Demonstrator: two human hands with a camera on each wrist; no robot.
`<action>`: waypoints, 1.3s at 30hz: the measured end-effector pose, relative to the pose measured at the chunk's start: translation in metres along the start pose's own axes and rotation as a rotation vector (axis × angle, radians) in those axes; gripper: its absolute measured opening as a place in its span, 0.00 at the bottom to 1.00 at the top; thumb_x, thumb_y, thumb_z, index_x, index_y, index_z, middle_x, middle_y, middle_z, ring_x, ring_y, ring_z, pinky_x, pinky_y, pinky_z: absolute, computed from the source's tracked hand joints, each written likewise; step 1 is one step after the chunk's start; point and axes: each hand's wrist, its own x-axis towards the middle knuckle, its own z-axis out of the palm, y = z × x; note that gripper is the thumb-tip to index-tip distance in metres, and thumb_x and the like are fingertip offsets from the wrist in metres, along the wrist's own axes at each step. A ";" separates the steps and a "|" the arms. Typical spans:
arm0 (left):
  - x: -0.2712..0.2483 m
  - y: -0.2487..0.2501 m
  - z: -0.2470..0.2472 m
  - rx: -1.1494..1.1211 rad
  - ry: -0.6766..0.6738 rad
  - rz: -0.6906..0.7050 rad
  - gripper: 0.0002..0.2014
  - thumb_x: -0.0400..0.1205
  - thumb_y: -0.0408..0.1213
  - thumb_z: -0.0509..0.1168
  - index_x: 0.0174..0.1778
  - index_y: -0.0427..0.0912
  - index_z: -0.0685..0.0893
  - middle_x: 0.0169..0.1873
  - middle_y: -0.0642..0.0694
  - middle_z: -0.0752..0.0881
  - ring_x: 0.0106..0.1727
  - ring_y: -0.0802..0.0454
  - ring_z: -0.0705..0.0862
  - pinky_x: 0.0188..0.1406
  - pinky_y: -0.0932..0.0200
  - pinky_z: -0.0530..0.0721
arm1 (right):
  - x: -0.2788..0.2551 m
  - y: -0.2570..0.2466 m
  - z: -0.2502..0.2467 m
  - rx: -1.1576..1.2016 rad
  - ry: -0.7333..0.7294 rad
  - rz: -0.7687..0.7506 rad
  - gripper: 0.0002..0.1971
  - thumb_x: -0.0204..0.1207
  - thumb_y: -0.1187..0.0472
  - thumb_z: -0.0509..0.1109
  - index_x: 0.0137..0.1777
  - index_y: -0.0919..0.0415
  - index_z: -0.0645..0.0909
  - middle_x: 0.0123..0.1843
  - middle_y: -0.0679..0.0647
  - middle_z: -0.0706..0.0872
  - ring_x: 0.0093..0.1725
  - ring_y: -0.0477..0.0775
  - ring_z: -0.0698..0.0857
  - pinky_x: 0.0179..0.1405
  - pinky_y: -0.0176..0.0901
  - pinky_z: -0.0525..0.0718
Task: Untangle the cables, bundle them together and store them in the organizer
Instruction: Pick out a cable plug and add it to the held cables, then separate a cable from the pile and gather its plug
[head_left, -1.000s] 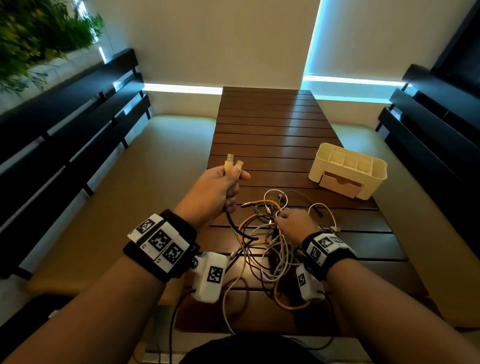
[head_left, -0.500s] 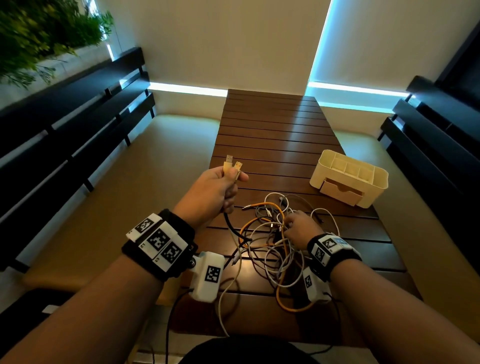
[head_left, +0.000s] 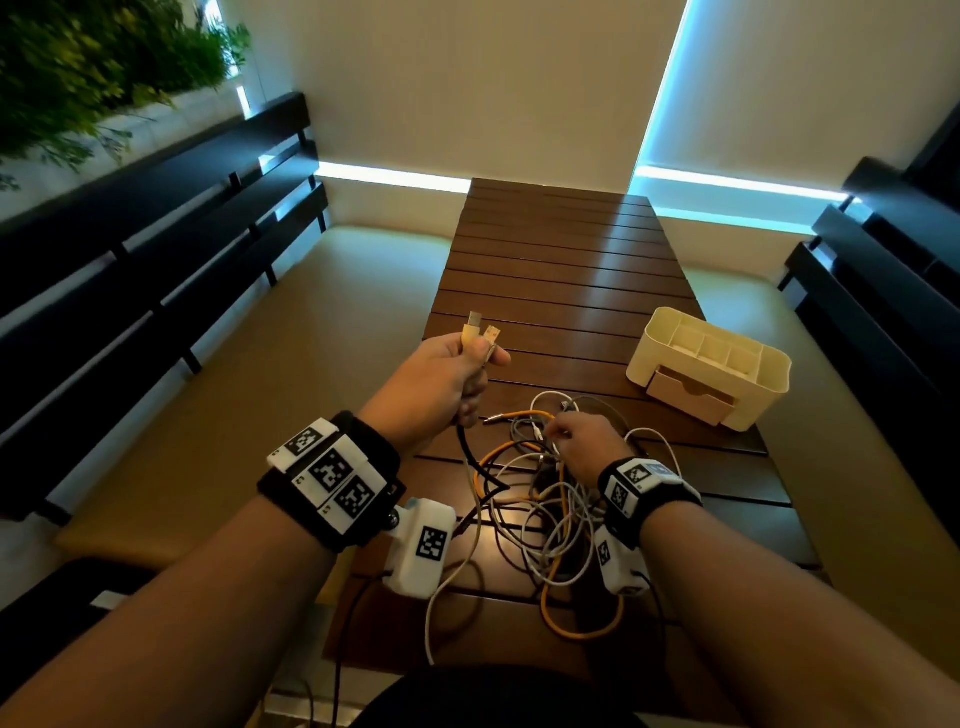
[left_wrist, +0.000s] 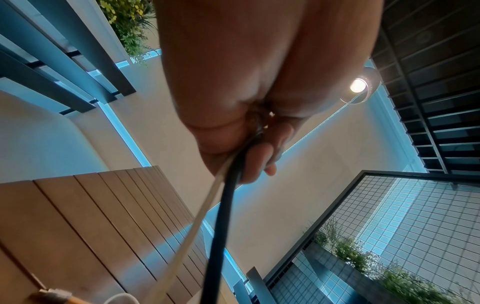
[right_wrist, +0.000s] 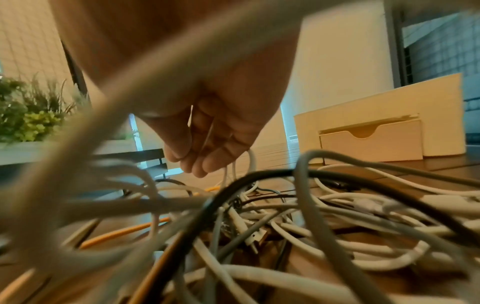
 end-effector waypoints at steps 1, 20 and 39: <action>0.001 0.000 0.000 0.003 -0.001 -0.003 0.17 0.93 0.41 0.50 0.53 0.36 0.80 0.23 0.51 0.66 0.21 0.56 0.64 0.25 0.60 0.65 | 0.004 -0.001 0.001 -0.027 -0.026 0.000 0.11 0.83 0.63 0.64 0.54 0.51 0.88 0.50 0.52 0.86 0.45 0.51 0.86 0.41 0.41 0.85; 0.024 -0.003 -0.012 0.028 0.028 -0.052 0.17 0.92 0.42 0.50 0.55 0.35 0.81 0.23 0.51 0.67 0.23 0.55 0.65 0.25 0.60 0.67 | 0.043 0.026 0.012 -0.489 -0.228 -0.097 0.09 0.81 0.54 0.69 0.59 0.51 0.85 0.60 0.53 0.71 0.60 0.58 0.80 0.60 0.50 0.82; 0.025 0.003 0.016 -0.190 0.145 -0.089 0.23 0.92 0.49 0.47 0.61 0.33 0.79 0.25 0.51 0.69 0.23 0.57 0.66 0.28 0.58 0.65 | -0.002 -0.032 -0.068 -0.520 0.036 0.214 0.13 0.83 0.53 0.63 0.59 0.58 0.84 0.57 0.60 0.87 0.52 0.62 0.85 0.45 0.49 0.80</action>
